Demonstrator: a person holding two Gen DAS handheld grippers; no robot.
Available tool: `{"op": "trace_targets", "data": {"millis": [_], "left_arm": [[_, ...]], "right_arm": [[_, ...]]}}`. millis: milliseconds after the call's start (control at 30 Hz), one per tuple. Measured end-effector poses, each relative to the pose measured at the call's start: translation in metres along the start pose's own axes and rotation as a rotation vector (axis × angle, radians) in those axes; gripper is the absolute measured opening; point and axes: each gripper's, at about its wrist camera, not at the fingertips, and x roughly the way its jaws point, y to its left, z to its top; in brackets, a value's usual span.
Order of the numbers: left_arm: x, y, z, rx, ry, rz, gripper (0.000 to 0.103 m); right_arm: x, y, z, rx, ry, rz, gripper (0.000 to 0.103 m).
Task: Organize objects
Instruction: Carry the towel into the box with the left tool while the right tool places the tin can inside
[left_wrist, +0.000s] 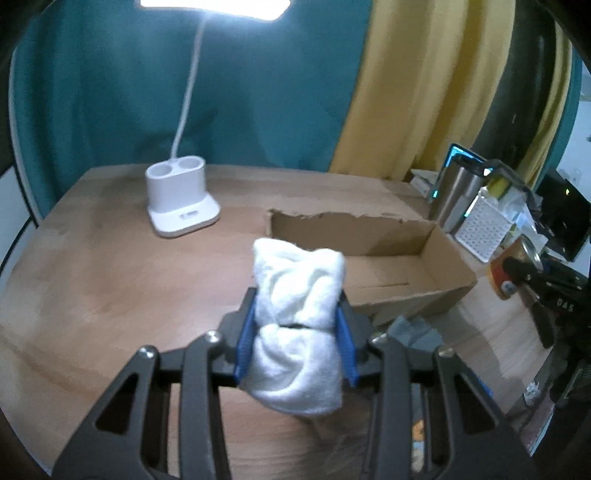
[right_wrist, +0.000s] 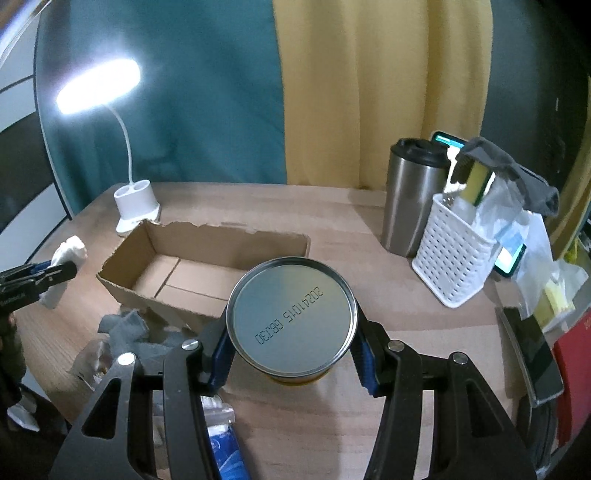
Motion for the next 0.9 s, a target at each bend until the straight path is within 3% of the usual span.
{"op": "trace_targets", "data": {"millis": [467, 900], "left_arm": [[0.027, -0.055, 0.025, 0.068, 0.004, -0.105, 0.04], [0.06, -0.068, 0.036, 0.071, 0.044, -0.135, 0.04]], "right_arm": [[0.02, 0.016, 0.026, -0.07, -0.017, 0.085, 0.057], [0.063, 0.018, 0.027, -0.051, 0.048, 0.121, 0.057]]}}
